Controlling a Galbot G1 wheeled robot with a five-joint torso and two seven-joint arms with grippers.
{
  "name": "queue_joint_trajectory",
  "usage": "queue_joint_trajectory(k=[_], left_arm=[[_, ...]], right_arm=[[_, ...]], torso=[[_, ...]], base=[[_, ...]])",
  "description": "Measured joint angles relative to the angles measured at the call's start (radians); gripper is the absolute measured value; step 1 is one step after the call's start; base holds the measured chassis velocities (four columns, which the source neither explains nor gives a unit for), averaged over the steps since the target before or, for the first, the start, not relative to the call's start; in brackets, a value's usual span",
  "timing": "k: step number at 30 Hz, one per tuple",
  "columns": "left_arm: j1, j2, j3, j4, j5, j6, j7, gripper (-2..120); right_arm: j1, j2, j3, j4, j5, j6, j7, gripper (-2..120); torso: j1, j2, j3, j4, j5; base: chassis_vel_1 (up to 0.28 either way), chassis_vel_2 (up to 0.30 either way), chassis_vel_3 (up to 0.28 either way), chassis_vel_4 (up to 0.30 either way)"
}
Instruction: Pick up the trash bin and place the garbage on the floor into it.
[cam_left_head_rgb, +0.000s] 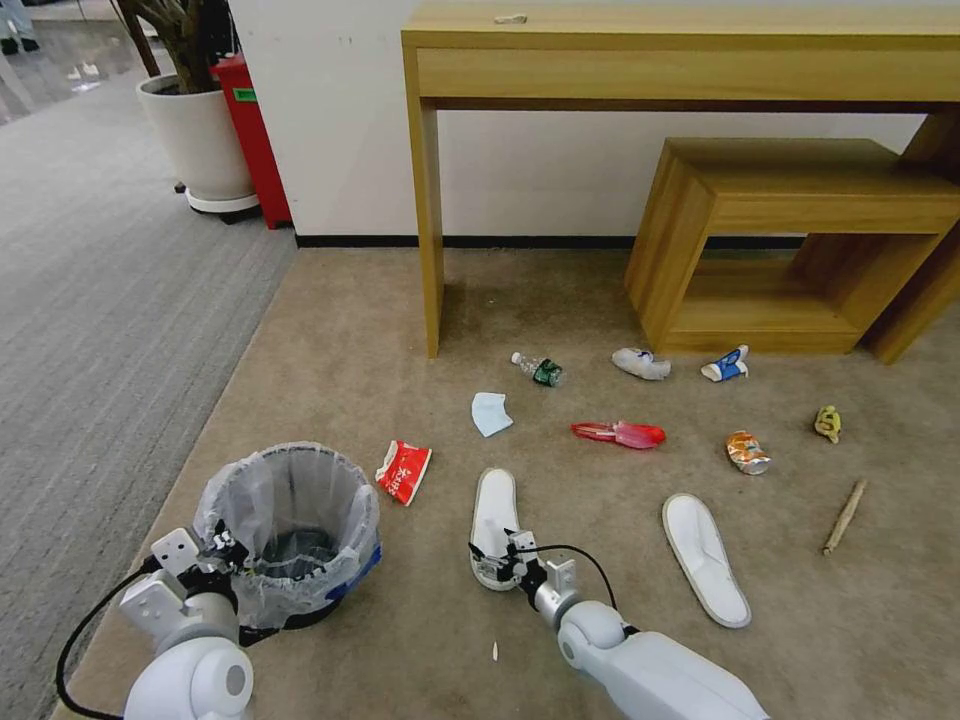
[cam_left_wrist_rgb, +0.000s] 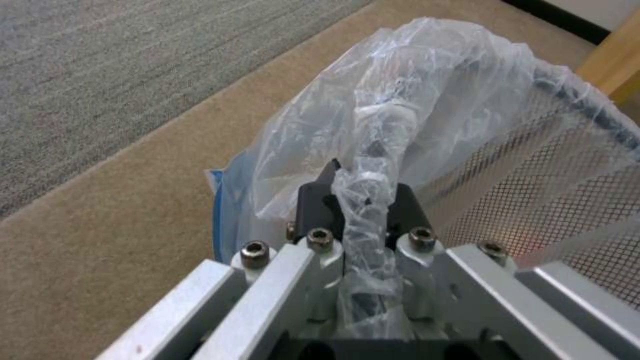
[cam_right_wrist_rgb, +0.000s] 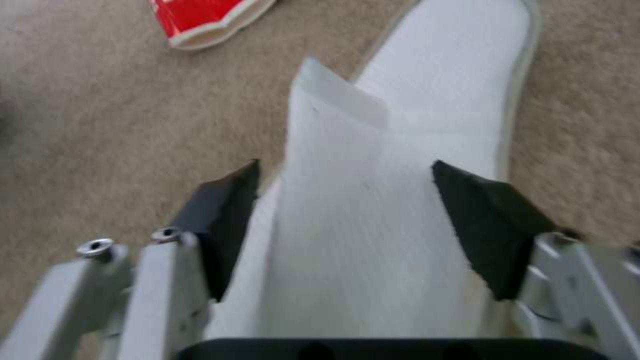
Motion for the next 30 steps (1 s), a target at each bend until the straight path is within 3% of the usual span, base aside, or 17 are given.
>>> queue_joint_trajectory(k=[6,20,26,30], left_arm=[[-0.005,-0.001,0.006,0.005,0.002,-0.003,-0.001,3],[-0.007,-0.002,0.008,0.008,0.003,-0.012,-0.002,3],[-0.011,-0.004,0.010,0.015,0.003,-0.014,-0.002,3],[-0.013,-0.007,0.013,0.017,0.005,-0.015,-0.001,3]], right_arm=[[-0.016,-0.014,0.009,0.001,-0.018,0.010,0.000,42],[-0.005,-0.009,0.005,-0.024,-0.053,0.028,-0.017,25],[-0.007,-0.026,0.008,-0.026,-0.066,0.043,-0.034,4],[-0.015,-0.037,0.016,-0.027,-0.074,0.052,-0.041,0]], torso=[[0.000,0.000,0.000,0.0000,0.0001],[0.000,0.000,0.000,0.0001,0.0001],[0.000,0.000,0.000,0.0001,0.0001],[0.000,0.000,0.000,0.0000,0.0000]], base=[[0.000,0.000,0.000,0.000],[0.000,0.000,0.000,0.000],[0.000,0.000,0.000,0.000],[0.000,0.000,0.000,0.000]])
